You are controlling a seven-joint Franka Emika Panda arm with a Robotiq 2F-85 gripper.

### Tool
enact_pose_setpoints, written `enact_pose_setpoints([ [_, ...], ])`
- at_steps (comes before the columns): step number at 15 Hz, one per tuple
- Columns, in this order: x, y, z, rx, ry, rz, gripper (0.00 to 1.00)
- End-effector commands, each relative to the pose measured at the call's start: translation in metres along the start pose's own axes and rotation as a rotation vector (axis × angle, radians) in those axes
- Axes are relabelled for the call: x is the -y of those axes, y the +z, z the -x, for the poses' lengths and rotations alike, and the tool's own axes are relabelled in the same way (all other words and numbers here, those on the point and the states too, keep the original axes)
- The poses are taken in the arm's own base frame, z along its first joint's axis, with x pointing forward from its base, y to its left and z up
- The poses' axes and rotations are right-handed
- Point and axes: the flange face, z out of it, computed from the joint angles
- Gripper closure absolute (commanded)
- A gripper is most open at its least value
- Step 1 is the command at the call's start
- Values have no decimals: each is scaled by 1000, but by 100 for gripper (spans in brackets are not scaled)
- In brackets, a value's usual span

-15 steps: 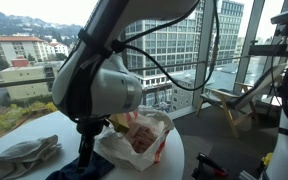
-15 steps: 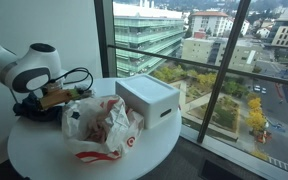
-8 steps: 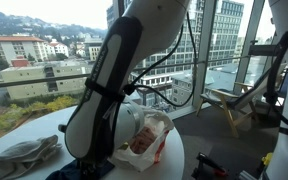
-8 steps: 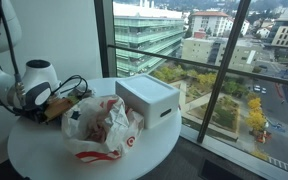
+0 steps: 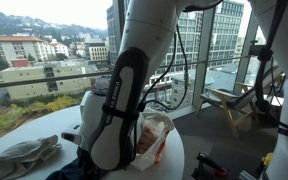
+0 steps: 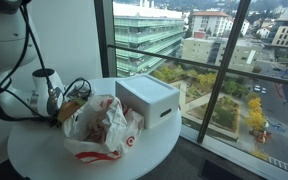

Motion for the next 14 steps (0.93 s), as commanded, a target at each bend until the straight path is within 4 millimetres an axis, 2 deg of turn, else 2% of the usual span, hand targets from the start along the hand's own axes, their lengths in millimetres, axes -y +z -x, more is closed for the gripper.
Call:
enact_pose_setpoints([
  [1,-12,3,-14,12,26,76,0],
  [8,-13,11,-26,143,18,85,0],
  [9,-11,11,-27,170,16,72,6],
  [10,-9,12,-29,187,10,57,26],
  [11,-7,13,-30,205,7,39,30],
  [12,-7,14,-32,217,13,34,30],
  [14,-5,14,-34,229,15,19,45],
])
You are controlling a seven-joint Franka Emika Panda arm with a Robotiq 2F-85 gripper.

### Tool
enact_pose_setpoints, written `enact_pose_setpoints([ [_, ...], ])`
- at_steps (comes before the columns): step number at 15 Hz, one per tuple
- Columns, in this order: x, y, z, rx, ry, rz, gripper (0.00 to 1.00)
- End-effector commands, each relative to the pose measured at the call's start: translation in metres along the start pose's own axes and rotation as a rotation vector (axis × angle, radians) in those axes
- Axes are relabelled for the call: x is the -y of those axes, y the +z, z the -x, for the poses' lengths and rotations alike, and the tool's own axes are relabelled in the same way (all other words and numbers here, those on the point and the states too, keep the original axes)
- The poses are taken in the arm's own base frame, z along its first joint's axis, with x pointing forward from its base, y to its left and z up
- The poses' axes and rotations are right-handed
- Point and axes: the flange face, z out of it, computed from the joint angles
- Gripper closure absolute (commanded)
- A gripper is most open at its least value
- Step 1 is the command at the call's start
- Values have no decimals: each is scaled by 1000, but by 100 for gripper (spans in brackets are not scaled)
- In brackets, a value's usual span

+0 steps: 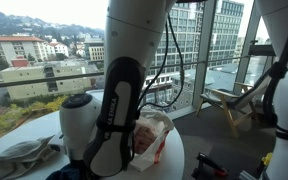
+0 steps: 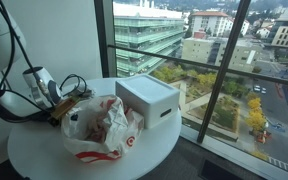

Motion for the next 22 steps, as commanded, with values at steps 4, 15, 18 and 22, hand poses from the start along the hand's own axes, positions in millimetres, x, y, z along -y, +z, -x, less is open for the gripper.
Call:
enact_pose_setpoints([
  [4,-3,-8,-9,4,35,-22,77],
  [15,-66,-72,47,228,259,-57,95],
  [18,-78,-101,57,341,385,-162,96],
  [22,-111,-151,57,446,581,-258,98],
])
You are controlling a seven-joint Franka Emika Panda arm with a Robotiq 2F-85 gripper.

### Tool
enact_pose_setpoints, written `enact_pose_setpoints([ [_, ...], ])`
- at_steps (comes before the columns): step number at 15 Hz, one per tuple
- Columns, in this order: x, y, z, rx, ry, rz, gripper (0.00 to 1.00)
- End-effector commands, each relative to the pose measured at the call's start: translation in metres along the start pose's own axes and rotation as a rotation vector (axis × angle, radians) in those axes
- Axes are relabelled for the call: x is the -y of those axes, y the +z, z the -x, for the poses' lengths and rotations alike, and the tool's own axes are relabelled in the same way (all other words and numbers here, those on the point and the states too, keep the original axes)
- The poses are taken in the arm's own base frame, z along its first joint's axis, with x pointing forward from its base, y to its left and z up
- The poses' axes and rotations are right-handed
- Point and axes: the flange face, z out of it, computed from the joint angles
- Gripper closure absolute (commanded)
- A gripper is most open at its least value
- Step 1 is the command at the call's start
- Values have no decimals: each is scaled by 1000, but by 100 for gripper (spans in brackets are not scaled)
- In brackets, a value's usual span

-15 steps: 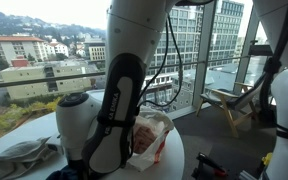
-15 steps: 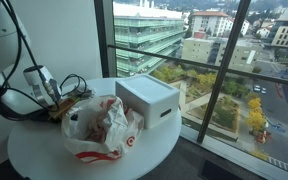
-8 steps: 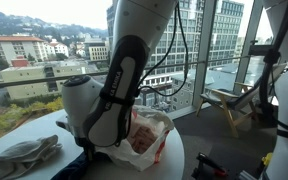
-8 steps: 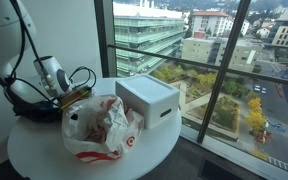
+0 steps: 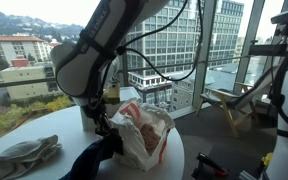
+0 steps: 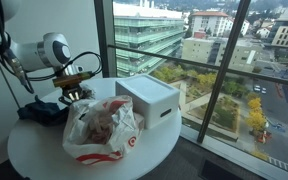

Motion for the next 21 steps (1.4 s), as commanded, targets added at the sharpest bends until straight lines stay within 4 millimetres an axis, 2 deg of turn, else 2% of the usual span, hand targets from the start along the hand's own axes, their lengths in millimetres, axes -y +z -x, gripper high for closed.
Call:
enact_pose_setpoints([
  [1,-22,-56,5,69,169,-75,99],
  [4,-41,-88,11,109,329,-101,99],
  [8,-59,-117,20,157,493,-31,99],
  [11,-57,-142,25,207,509,55,99],
  [15,-54,-169,39,373,481,242,99],
  [19,-54,-183,46,474,475,381,99],
  [21,-49,-187,44,448,454,385,99],
])
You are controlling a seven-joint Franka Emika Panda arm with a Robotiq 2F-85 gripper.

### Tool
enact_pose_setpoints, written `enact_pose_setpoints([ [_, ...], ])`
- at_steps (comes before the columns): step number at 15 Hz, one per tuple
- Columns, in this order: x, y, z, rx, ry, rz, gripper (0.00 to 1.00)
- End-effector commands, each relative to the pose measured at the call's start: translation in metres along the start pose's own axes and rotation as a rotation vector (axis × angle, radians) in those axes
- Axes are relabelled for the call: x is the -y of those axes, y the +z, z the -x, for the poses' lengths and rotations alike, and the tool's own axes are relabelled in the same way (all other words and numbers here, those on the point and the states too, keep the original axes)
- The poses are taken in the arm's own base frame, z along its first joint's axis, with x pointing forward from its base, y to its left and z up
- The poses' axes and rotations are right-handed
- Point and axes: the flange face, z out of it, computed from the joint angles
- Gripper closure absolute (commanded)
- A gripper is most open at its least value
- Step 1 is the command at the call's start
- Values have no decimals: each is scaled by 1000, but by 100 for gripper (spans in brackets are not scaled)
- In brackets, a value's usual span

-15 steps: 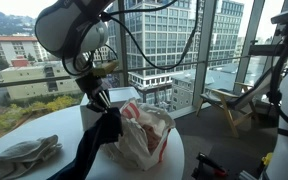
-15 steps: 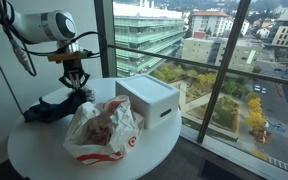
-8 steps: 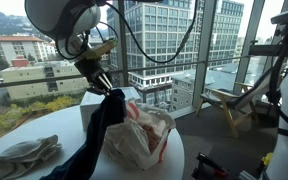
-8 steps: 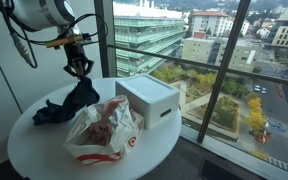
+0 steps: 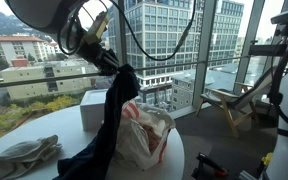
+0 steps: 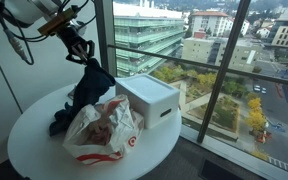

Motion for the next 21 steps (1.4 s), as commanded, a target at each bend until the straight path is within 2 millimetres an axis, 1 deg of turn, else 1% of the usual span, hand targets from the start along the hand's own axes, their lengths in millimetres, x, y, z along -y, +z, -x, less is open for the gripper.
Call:
enact_pose_setpoints([
  [1,3,-19,8,-63,-16,-3,99],
  [5,27,-40,8,-259,-51,-130,97],
  [7,38,-47,8,-341,-63,-211,97],
  [8,44,-47,7,-380,-76,-252,97],
  [10,57,-37,4,-456,-100,-326,96],
  [12,74,-22,0,-530,-115,-404,96],
  [15,104,0,-9,-651,-140,-502,97],
  [18,131,13,-15,-791,-158,-563,97],
  [20,149,25,-17,-890,-195,-549,97],
  [21,158,34,-17,-931,-226,-516,97],
])
